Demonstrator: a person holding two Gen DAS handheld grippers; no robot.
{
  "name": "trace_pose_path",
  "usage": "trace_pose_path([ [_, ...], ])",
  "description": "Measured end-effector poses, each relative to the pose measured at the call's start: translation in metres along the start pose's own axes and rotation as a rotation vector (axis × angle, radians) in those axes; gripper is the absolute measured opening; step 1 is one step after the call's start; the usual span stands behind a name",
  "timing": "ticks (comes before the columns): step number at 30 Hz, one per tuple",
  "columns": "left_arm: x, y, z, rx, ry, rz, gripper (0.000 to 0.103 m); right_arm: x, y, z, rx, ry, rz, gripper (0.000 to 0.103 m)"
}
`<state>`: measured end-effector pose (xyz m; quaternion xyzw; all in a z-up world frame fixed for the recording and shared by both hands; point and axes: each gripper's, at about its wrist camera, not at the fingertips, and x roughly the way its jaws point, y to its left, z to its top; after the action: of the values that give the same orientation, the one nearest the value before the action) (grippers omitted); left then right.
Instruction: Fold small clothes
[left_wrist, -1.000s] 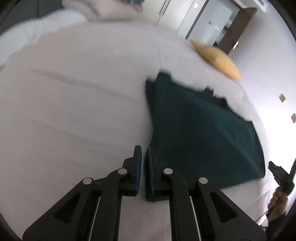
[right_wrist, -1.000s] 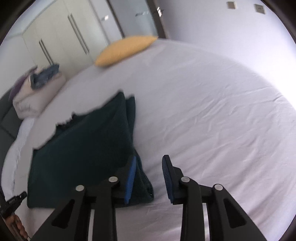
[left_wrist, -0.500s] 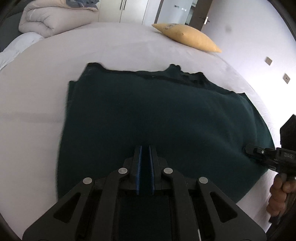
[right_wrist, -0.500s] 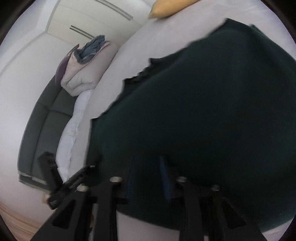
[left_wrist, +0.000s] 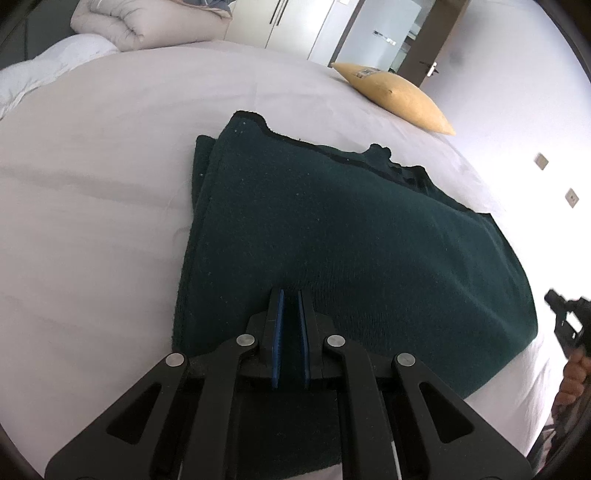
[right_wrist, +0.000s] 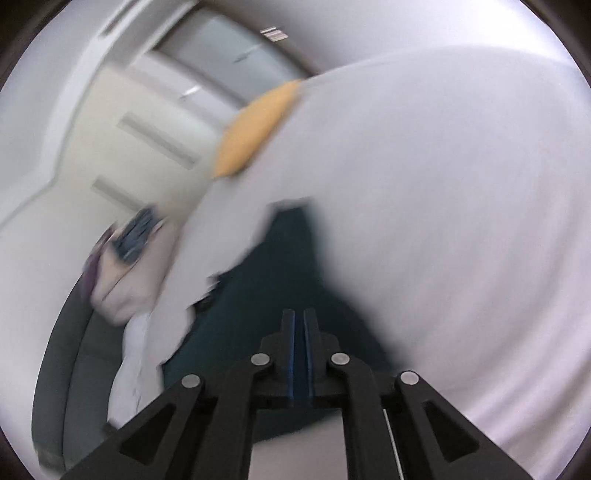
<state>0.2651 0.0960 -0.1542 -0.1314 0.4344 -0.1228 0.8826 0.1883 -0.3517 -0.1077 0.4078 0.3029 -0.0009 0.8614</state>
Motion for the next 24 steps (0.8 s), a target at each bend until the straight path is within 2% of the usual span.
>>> trace_pose_path([
  [1, 0.002, -0.001, 0.000, 0.001, -0.001, -0.001, 0.008, 0.012, 0.021, 0.002, -0.048, 0.034, 0.036, 0.017],
  [2, 0.002, 0.000, 0.000, 0.001, -0.002, -0.003, 0.008, 0.027, 0.041, 0.002, -0.092, 0.071, 0.071, 0.030],
  [5, 0.006, 0.002, -0.002, -0.006, -0.004, -0.012, 0.008, 0.079, 0.092, -0.003, -0.169, 0.160, 0.159, 0.037],
  [6, 0.006, 0.002, -0.002, -0.006, -0.004, -0.013, 0.008, 0.106, 0.111, -0.006, -0.204, 0.206, 0.190, 0.042],
  [9, 0.005, 0.005, -0.004, -0.008, -0.010, -0.020, 0.008, 0.172, 0.127, -0.014, -0.193, 0.343, 0.213, 0.047],
  [11, 0.006, 0.008, -0.005, -0.020, -0.010, -0.036, 0.008, 0.202, 0.118, -0.009, -0.149, 0.361, 0.158, 0.046],
  [12, 0.006, 0.009, -0.005, -0.027, -0.010, -0.044, 0.008, 0.215, 0.105, -0.002, -0.123, 0.342, 0.143, 0.025],
  [14, 0.007, 0.014, -0.005, -0.046, -0.010, -0.068, 0.008, 0.220, 0.079, 0.010, -0.060, 0.312, 0.136, 0.000],
  [16, 0.009, 0.017, -0.005, -0.057, -0.011, -0.080, 0.008, 0.208, 0.049, 0.031, 0.036, 0.236, 0.145, 0.000],
  [18, 0.009, 0.017, -0.005, -0.057, -0.012, -0.081, 0.008, 0.189, 0.020, 0.059, 0.074, 0.127, 0.049, 0.000],
  [19, 0.009, 0.017, -0.005, -0.056, -0.012, -0.079, 0.008, 0.177, 0.002, 0.073, 0.116, 0.082, 0.036, 0.000],
  [22, 0.010, 0.018, -0.005, -0.059, -0.011, -0.081, 0.008, 0.136, -0.017, 0.097, 0.157, -0.030, -0.083, 0.004],
  [23, 0.010, 0.018, -0.005, -0.060, -0.011, -0.081, 0.008, 0.123, -0.016, 0.099, 0.148, -0.059, -0.107, 0.021],
  [24, 0.010, 0.018, -0.005, -0.060, -0.010, -0.081, 0.008, 0.112, -0.010, 0.097, 0.145, -0.078, -0.112, 0.031],
])
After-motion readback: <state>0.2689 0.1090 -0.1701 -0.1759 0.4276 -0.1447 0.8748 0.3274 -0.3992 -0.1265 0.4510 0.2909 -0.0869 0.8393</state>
